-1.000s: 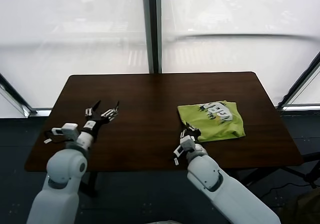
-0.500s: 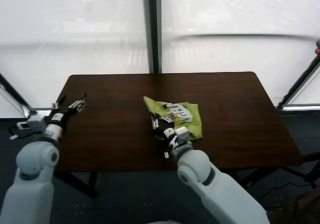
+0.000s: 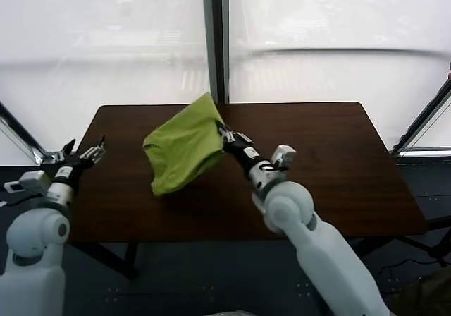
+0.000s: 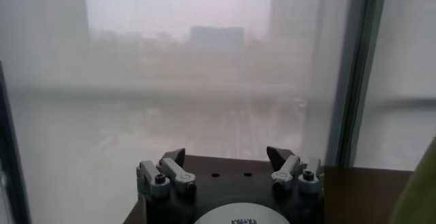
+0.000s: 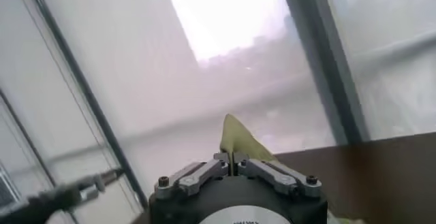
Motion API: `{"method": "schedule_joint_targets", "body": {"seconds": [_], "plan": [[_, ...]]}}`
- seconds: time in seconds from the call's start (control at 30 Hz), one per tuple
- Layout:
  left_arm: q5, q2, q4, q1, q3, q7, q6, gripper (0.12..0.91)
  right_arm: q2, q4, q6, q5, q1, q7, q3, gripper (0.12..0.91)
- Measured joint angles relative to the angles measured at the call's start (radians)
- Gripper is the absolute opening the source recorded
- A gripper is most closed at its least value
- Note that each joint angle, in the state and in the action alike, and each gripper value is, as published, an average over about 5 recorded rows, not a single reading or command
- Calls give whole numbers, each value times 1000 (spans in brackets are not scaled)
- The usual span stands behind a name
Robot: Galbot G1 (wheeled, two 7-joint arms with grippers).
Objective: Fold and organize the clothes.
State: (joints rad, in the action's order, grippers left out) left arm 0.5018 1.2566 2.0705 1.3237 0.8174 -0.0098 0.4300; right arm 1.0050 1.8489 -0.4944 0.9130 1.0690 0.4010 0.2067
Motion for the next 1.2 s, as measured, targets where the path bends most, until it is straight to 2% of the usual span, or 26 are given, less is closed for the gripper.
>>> {"method": "schedule_joint_targets", "body": {"seconds": [0.17,0.3,0.4,0.5,0.63,0.77,0.87,1.0,1.2], "plan": [[-44,1,-10,9,-21,24,-30,907,-36,54,13,23,70,-57,94,906],[-114,-27,-3,39,-54,23,-93,907,-64,87,85,-21,117,-136,149,907],[-131,-67,20,93,-76,8,-134,907,-83,81,203,-114,149,-210,167,907],[-89,-115,57,176,-78,-19,-167,907,-99,56,383,-244,182,-254,179,907],[-9,-177,118,319,-61,-65,-226,907,-105,46,581,-349,255,-236,223,907],[7,-212,175,460,-46,-101,-293,907,-91,87,672,-383,395,-200,306,907],[-6,-215,211,549,-45,-107,-294,907,-66,139,712,-395,531,-185,383,907],[-12,-205,255,642,-45,-104,-270,907,-20,215,754,-410,714,-181,474,907],[-8,-199,290,701,-37,-122,-239,907,28,308,758,-428,914,-178,540,907]]}}
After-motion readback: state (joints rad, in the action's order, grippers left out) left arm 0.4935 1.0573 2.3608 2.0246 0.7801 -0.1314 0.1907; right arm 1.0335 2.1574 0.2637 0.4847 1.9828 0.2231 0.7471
